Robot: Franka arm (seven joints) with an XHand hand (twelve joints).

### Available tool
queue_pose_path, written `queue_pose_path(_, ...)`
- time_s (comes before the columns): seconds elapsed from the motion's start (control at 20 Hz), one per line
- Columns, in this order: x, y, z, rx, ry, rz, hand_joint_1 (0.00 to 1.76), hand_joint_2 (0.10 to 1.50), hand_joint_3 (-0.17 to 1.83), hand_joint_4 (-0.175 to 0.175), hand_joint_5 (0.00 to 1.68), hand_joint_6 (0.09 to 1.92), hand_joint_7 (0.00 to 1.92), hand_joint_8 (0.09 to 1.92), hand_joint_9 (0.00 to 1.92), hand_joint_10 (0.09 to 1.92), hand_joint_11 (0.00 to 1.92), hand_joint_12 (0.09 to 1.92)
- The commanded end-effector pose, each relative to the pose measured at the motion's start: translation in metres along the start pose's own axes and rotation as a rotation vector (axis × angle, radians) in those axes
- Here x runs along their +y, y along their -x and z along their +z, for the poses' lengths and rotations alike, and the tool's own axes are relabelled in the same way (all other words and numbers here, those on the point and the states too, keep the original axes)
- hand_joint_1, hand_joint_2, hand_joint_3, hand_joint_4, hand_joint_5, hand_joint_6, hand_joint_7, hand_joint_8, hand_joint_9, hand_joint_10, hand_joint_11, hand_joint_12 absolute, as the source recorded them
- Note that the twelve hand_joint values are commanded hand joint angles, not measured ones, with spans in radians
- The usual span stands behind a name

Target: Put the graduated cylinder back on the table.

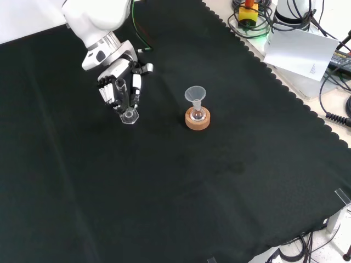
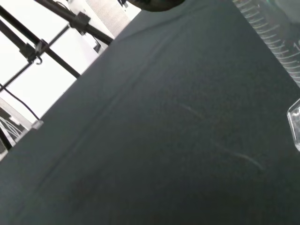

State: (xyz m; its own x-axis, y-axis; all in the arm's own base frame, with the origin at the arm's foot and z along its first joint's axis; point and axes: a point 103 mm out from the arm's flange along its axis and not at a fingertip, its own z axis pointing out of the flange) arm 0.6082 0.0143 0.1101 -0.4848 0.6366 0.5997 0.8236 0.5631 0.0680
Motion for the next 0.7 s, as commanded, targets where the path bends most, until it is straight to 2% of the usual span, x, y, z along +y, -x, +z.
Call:
queue_pose_path(0.05, 0.0064, -0.0021, 0.0095, 0.028, 0.046, -0.006, 1.27, 1.09, 0.0, -0.175, 1.02, 0.94, 1.04, 0.93, 1.42, 0.09, 1.26, 0.7)
queue_pose_path(0.25, 0.0073, -0.0022, 0.0125, 0.032, 0.067, -0.007, 1.26, 1.1, 0.0, -0.175, 1.0, 0.97, 1.01, 0.97, 1.39, 0.09, 1.23, 0.73)
queue_pose_path(0.45, 0.0057, 0.0015, 0.016, 0.039, 0.082, 0.007, 1.17, 1.08, -0.01, -0.145, 1.07, 0.88, 1.03, 0.59, 1.35, 0.09, 1.2, 0.75)
queue_pose_path(0.7, 0.0013, 0.0046, 0.0167, 0.043, 0.127, 0.009, 1.16, 1.09, -0.01, -0.129, 1.07, 0.88, 1.02, 0.51, 1.33, 0.09, 1.19, 0.76)
